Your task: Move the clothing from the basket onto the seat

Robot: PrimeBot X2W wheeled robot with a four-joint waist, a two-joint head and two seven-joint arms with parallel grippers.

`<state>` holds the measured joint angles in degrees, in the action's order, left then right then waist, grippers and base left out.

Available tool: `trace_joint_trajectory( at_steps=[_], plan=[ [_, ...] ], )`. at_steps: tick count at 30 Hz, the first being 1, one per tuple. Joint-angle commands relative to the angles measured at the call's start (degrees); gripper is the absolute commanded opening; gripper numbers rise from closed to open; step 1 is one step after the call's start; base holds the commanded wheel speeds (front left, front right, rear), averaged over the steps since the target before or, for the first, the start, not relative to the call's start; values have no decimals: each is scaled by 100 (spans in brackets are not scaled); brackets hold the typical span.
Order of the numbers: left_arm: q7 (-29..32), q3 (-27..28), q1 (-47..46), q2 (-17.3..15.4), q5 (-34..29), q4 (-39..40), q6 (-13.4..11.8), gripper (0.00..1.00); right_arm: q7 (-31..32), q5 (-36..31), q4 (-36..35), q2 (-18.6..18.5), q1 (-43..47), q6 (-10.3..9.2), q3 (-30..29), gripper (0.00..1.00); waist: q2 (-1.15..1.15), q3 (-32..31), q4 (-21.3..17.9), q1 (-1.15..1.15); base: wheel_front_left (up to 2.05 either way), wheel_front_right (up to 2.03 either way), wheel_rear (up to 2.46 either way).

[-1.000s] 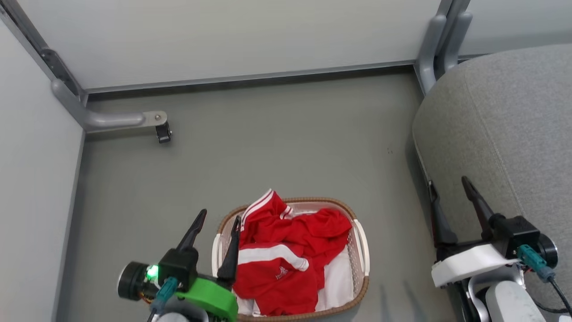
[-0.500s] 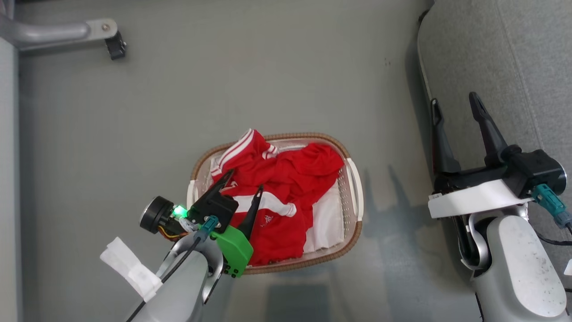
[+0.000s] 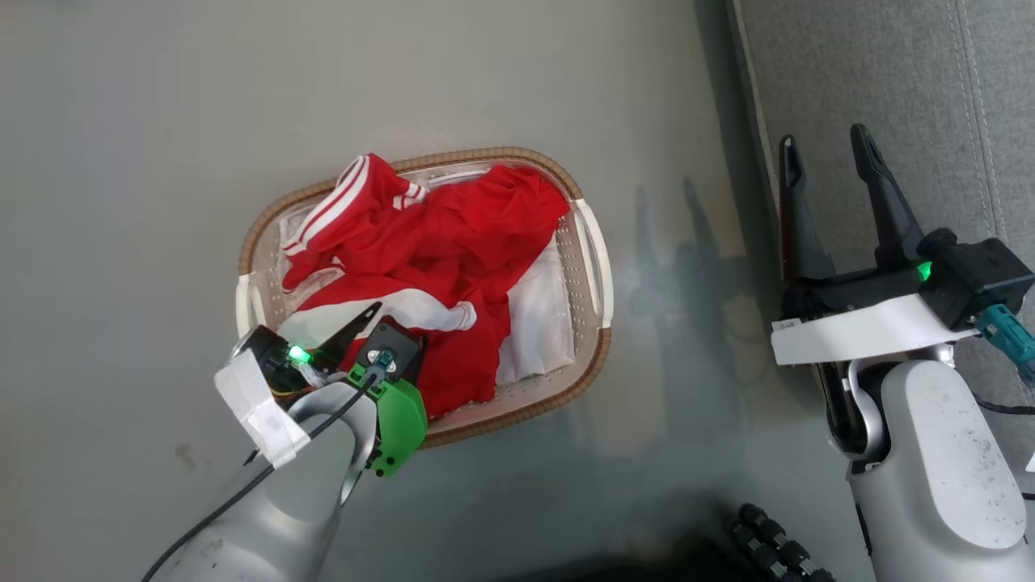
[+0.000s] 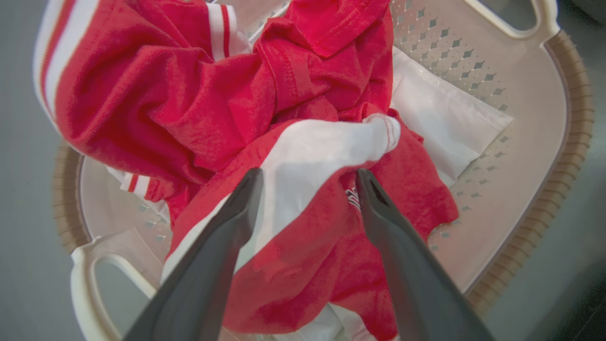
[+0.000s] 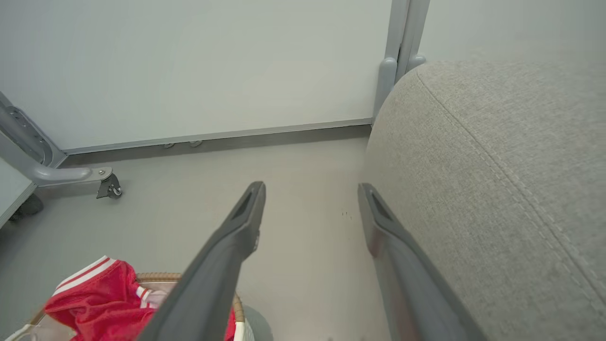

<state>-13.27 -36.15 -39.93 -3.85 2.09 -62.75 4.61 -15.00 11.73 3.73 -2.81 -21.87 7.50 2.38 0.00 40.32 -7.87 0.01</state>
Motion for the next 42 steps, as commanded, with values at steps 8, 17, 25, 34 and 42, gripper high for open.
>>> trace_joint_trajectory(
  at_steps=[8, 17, 25, 34, 42],
  plan=[
    [76, 23, -379, -29, 49, -619, -244, 10, -28, 144, 41, -15, -56, -2, 80, 100, 0, 308, -385, -1, 0, 0, 0],
    [-108, 99, -124, 32, 354, -717, -104, 0, -27, 75, 179, -17, 42, -2, 100, 100, 0, -174, -217, -1, 0, 0, 0],
    [-195, 199, 364, 70, 716, 72, 101, 0, -28, -85, 422, -19, 339, -2, -17, 100, 0, -1063, 39, -1, 0, 0, 0],
    [-196, 272, 994, -161, 922, 1417, 228, 0, -28, -286, 745, -21, 1003, -3, -75, 100, 0, -2373, 475, -1, 0, 0, 0],
    [-70, -98, 850, -517, 946, 2326, 285, 0, -28, -321, 954, -20, 1554, -3, 16, 100, 0, -3426, 767, -1, 0, 0, 0]
  ],
)
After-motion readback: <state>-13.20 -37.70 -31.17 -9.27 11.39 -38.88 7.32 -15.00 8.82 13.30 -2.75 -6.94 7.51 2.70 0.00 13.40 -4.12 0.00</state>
